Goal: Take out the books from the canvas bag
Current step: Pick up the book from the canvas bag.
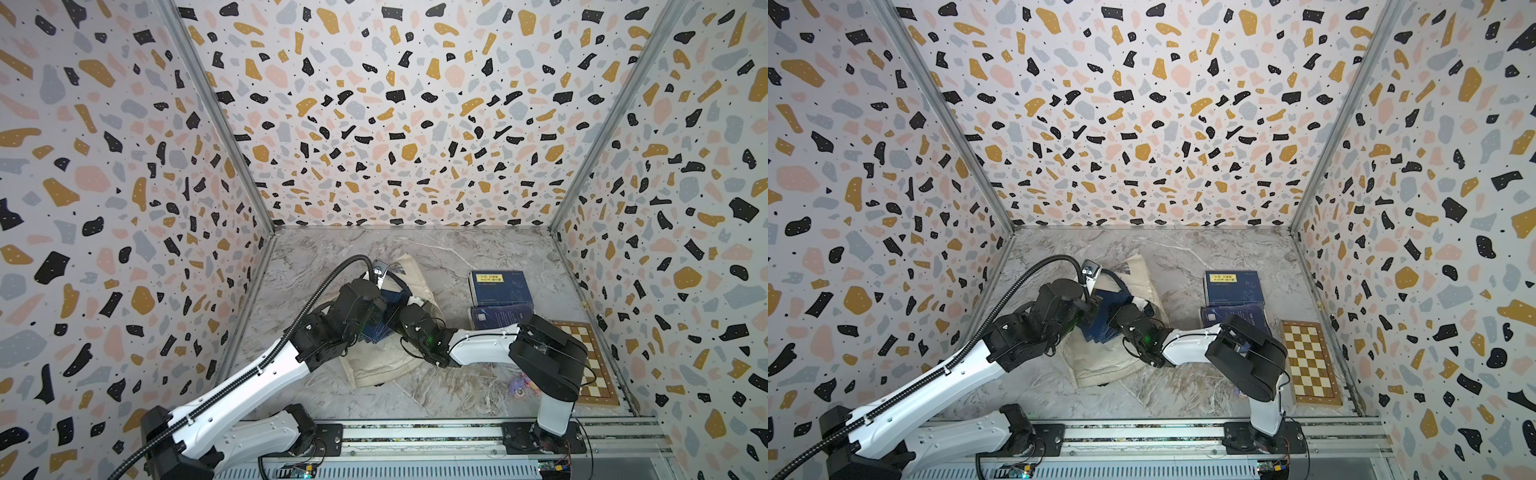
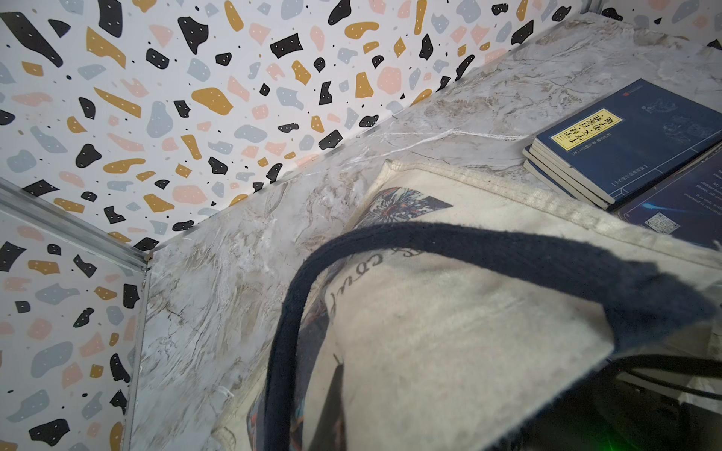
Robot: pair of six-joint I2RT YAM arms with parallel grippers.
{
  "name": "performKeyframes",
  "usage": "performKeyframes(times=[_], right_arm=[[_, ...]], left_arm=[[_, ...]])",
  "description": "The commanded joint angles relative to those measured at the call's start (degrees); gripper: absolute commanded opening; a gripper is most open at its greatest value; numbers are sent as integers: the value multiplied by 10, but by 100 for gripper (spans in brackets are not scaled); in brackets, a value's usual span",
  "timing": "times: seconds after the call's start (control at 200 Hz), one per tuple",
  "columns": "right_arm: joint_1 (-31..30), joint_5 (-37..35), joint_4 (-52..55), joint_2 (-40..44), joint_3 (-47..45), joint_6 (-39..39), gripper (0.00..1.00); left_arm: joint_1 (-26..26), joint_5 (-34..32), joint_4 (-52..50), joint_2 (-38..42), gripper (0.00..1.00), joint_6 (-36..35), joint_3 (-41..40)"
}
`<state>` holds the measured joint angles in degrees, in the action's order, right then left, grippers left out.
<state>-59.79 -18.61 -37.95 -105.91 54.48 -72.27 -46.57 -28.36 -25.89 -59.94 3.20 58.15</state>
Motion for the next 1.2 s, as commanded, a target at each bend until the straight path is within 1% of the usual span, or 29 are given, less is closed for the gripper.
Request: performKeyframes(times=[0.0, 0.05, 0.09, 0.235, 0.335, 0.42, 0.51, 0.716, 0.816, 0.911, 0.986, 1.081, 1.196], right_arm=[[4, 1, -40, 22, -9, 26, 11], [3, 5, -47, 35, -25, 26, 6], [0, 9, -56, 47, -42, 27, 0], [-19, 20, -78, 111, -96, 71, 0], [-39, 18, -61, 167, -125, 128, 0], [-51, 17, -43, 215, -152, 161, 0], [-52, 44, -40, 261, -186, 189, 0], [-53, 72, -19, 354, -246, 253, 0], [-50, 62, -19, 379, -267, 289, 0], [-29, 90, 0, 393, -265, 310, 0], [-32, 83, 16, 425, -265, 339, 0], [-39, 60, 29, 490, -282, 361, 0], [-36, 2, 79, 573, -292, 365, 0]], left_arm=[[4, -18, 31, 4, 0, 12, 24], [5, -27, 30, 0, 0, 15, 25], [4, -35, 28, -4, 0, 20, 27], [6, -65, 15, -28, 0, 42, 39], [5, -72, 14, -36, 0, 52, 40], [7, -81, 11, -43, 0, 59, 42], [11, -86, 0, -60, 0, 69, 51], [37, -84, -38, -99, 0, 104, 81], [57, -82, -58, -115, 0, 122, 96], [73, -80, -68, -127, 0, 134, 104], [85, -73, -70, -134, 0, 141, 106], [98, -57, -74, -144, 0, 151, 112], [107, -42, -80, -155, 0, 161, 119]])
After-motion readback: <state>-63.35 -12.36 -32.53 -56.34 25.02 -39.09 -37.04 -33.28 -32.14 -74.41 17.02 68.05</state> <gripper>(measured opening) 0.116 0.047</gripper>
